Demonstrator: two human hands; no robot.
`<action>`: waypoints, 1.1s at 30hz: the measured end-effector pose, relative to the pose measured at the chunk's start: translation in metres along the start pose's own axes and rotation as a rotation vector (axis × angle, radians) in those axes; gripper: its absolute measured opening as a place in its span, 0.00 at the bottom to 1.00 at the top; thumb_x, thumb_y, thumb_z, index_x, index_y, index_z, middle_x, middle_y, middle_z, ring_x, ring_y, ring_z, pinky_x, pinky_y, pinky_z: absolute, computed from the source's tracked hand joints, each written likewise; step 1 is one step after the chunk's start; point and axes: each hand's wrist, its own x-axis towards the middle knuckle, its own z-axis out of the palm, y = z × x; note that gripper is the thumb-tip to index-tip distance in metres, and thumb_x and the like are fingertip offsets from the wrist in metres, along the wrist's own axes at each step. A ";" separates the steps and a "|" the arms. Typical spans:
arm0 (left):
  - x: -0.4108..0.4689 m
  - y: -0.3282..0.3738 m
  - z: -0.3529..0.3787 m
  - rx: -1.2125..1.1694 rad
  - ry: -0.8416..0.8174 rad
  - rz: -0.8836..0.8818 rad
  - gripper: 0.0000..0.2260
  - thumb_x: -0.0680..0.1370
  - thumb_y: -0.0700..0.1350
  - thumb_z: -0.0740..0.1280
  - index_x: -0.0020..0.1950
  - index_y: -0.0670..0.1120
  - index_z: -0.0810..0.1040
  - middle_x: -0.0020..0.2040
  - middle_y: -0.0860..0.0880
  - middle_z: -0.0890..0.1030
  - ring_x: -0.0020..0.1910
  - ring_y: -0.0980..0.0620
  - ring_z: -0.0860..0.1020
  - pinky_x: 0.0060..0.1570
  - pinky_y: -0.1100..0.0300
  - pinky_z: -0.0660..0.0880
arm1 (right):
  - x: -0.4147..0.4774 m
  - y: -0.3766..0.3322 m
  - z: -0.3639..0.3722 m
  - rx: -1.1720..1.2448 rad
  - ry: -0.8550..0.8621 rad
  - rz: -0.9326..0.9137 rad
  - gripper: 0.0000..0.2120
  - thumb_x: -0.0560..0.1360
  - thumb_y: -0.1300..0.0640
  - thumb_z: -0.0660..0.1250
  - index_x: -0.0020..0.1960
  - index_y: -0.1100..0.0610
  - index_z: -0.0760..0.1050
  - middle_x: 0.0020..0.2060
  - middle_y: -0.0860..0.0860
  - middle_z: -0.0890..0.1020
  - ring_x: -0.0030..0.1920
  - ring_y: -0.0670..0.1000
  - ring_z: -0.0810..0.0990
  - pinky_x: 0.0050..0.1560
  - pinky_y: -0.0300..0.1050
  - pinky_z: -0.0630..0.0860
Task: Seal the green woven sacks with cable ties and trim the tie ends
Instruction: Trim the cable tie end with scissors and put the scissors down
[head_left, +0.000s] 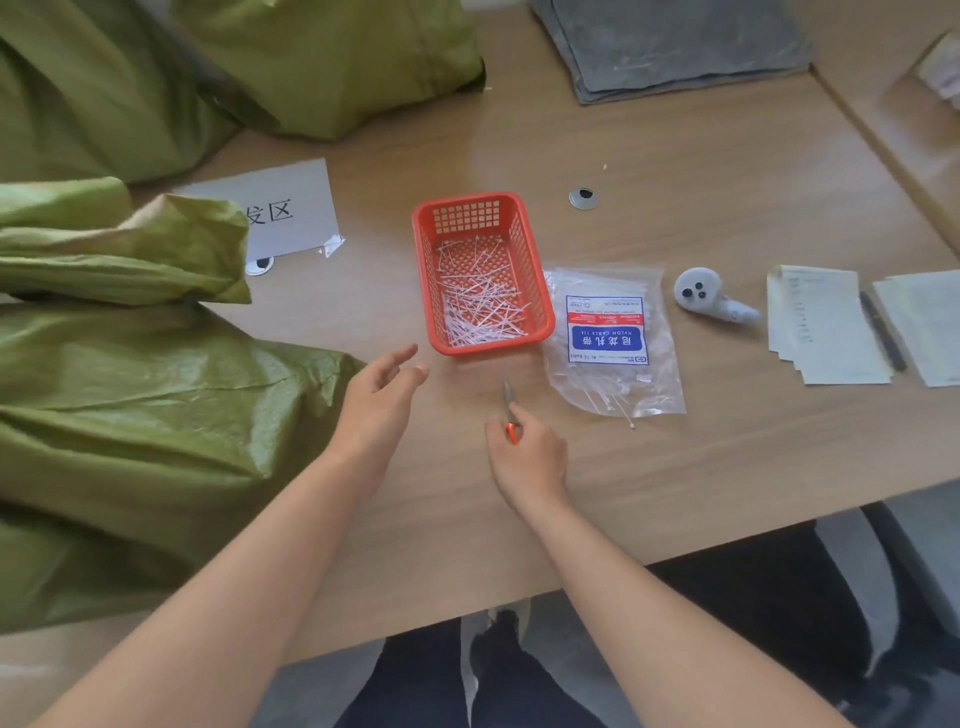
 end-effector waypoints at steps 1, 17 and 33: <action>-0.006 0.004 -0.005 -0.020 0.006 0.018 0.18 0.82 0.45 0.66 0.72 0.51 0.77 0.57 0.53 0.80 0.54 0.61 0.78 0.66 0.55 0.73 | -0.004 -0.012 -0.002 0.027 -0.016 -0.007 0.20 0.80 0.48 0.64 0.66 0.57 0.81 0.59 0.56 0.86 0.63 0.57 0.81 0.64 0.48 0.73; -0.109 0.062 -0.156 -0.208 0.237 0.272 0.19 0.83 0.48 0.63 0.75 0.50 0.74 0.72 0.48 0.76 0.75 0.45 0.70 0.76 0.47 0.65 | -0.122 -0.174 0.020 0.176 -0.112 -0.492 0.23 0.85 0.47 0.57 0.73 0.58 0.75 0.71 0.51 0.78 0.73 0.50 0.74 0.73 0.45 0.66; -0.085 0.067 -0.364 0.206 0.379 0.281 0.22 0.70 0.57 0.67 0.64 0.56 0.75 0.65 0.47 0.72 0.55 0.42 0.82 0.63 0.44 0.78 | -0.203 -0.286 0.168 -0.049 -0.318 -0.474 0.40 0.74 0.44 0.72 0.82 0.48 0.61 0.76 0.49 0.72 0.76 0.53 0.70 0.75 0.54 0.70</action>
